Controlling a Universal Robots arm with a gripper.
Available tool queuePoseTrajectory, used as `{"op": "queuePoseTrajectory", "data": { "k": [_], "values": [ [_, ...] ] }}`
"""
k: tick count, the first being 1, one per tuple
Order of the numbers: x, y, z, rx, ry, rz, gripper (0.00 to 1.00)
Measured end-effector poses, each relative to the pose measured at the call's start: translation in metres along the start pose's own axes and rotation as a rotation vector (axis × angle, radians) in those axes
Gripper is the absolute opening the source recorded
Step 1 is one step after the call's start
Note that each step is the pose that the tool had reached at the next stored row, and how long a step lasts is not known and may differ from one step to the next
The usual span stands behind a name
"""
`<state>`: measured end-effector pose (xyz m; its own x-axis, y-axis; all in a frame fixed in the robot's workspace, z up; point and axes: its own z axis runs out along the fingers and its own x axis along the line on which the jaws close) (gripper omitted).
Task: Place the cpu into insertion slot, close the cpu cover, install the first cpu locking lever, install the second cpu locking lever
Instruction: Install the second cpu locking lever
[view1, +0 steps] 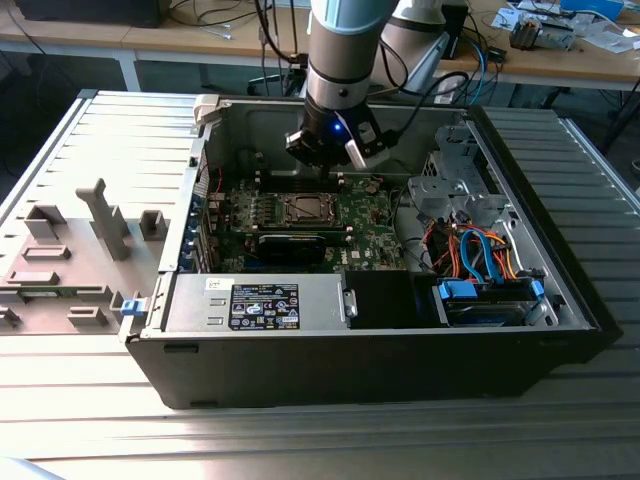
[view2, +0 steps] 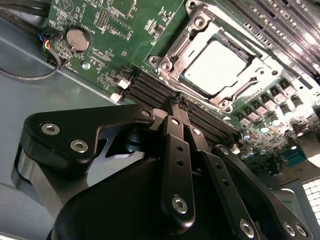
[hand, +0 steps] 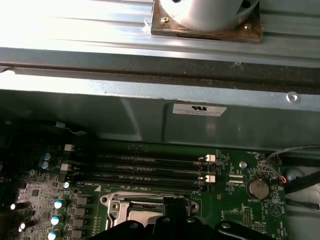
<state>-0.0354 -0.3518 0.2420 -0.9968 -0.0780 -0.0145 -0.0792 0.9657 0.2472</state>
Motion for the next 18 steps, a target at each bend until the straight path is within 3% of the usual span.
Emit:
{"op": "queuePoseTrajectory", "data": {
  "k": [10,13,14,15,17,18],
  "values": [
    [0.0002,-0.003,-0.0008,-0.0017,-0.0001,0.0,0.11],
    [0.0006,-0.0067,-0.0013,-0.0013,-0.0001,0.0,0.11],
    [0.0007,-0.0074,-0.0014,0.0023,0.0001,0.0,0.11],
    [0.0007,-0.008,-0.0016,0.016,0.0013,0.0,0.11],
    [0.0008,-0.0085,-0.0017,0.0518,0.0041,0.0,0.11],
    [0.0008,-0.0088,-0.0017,0.0633,0.0051,0.0,0.11]
  ]
}}
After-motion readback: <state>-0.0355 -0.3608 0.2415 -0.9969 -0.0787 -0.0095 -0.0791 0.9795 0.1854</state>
